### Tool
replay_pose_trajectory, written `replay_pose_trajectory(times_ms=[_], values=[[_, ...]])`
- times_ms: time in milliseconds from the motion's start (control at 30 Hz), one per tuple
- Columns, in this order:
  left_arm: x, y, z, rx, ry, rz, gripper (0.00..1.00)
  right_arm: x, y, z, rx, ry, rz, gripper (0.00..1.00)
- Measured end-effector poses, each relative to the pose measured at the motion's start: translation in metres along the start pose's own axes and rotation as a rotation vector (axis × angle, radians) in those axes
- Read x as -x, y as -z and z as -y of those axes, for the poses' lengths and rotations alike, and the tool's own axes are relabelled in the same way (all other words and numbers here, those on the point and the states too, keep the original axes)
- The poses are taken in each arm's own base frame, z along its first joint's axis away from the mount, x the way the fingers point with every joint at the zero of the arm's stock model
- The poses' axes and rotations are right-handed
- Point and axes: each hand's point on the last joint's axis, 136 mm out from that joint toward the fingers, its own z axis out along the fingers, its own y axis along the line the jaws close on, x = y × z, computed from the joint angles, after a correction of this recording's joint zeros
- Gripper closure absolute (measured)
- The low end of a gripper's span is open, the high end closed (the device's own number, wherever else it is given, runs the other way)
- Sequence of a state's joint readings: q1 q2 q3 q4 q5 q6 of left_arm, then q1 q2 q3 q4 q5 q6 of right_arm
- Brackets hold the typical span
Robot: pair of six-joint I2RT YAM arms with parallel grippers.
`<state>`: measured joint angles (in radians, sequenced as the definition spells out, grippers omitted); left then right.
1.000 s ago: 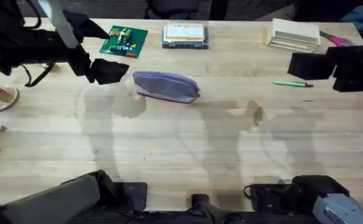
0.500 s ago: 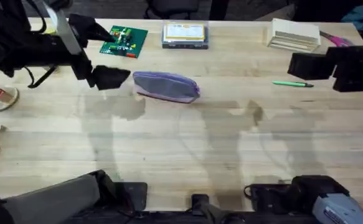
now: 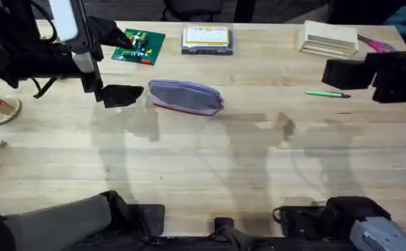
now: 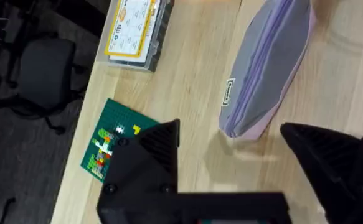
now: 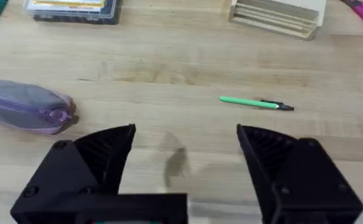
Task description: Unzip the bag, pick up the pens from the table one at a time and place them inside, then zip the bag closed.
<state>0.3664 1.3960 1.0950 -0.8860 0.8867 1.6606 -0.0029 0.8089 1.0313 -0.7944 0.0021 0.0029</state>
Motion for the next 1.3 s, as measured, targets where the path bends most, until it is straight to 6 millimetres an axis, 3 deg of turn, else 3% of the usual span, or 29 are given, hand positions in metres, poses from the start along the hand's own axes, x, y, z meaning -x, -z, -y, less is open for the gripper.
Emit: replay_pose_trajectory(times_ms=[400, 567, 700, 900, 1300], values=[[0.005, 0.000, 0.002, -0.007, -0.004, 0.026, 0.007, 0.000, 0.000, 0.000, 0.000, 0.000, 0.000, 0.003], [-0.003, -0.003, 0.004, -0.020, 0.008, 0.001, 0.007, 0.000, 0.000, 0.000, 0.000, 0.000, 0.000, 0.003], [-0.028, -0.023, 0.010, -0.085, 0.089, 0.008, 0.008, 0.000, 0.000, 0.000, 0.000, 0.000, 0.000, 0.003], [-0.047, -0.043, 0.014, -0.126, 0.147, 0.040, 0.008, 0.000, 0.000, 0.000, 0.000, 0.000, 0.000, 0.004], [-0.053, -0.077, 0.025, -0.196, 0.207, 0.146, 0.008, 0.000, 0.000, 0.000, 0.000, 0.000, 0.000, 0.003]])
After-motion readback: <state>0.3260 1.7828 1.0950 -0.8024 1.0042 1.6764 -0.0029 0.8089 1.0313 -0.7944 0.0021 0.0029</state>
